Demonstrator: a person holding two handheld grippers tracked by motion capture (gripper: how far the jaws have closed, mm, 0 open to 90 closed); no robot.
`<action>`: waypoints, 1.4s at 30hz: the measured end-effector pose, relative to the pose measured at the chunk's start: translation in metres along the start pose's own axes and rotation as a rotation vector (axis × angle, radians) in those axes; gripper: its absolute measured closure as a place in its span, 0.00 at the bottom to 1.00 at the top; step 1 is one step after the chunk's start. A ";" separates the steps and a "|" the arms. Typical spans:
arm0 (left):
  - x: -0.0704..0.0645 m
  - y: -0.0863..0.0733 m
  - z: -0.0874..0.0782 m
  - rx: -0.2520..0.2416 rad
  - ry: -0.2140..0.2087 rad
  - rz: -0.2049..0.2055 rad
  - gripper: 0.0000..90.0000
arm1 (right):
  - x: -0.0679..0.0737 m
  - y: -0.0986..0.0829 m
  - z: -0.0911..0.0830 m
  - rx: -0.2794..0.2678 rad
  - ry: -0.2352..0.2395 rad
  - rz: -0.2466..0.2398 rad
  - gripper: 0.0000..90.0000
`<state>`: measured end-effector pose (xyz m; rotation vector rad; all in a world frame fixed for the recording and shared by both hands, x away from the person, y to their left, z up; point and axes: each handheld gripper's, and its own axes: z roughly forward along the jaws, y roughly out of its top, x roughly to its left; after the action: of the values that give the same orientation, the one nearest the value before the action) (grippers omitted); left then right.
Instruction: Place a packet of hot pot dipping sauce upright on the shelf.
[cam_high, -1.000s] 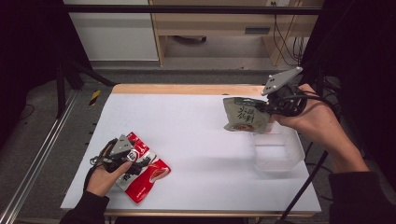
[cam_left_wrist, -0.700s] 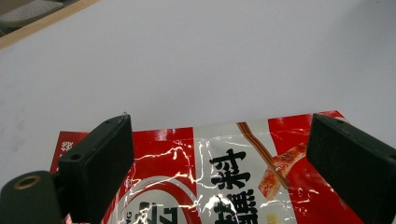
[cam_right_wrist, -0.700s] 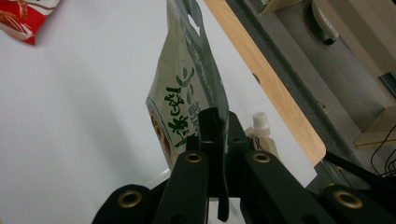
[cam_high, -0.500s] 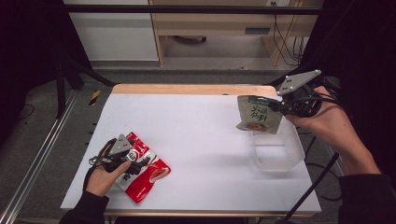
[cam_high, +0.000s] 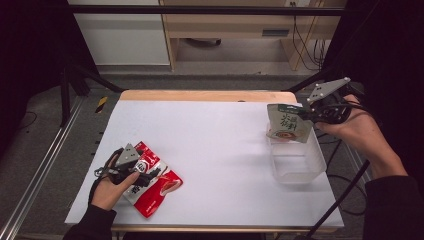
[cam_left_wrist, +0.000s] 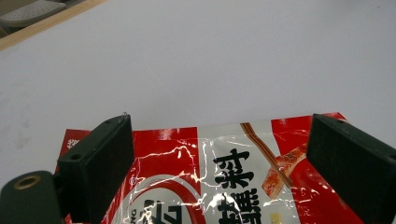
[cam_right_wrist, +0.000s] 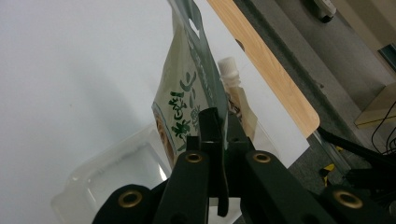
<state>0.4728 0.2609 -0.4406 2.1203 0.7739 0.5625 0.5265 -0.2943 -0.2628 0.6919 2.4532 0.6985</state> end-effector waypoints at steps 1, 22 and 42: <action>0.000 0.000 0.000 0.000 0.001 -0.002 0.09 | -0.001 -0.001 0.001 0.000 -0.001 0.001 1.00; 0.000 -0.001 0.001 0.004 -0.002 -0.004 0.09 | -0.023 -0.017 0.029 0.048 0.014 -0.008 1.00; 0.000 0.000 0.003 0.003 -0.007 -0.009 0.09 | -0.021 -0.039 0.067 0.046 0.049 0.120 1.00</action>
<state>0.4743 0.2594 -0.4425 2.1190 0.7804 0.5497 0.5675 -0.3129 -0.3294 0.8550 2.4954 0.7134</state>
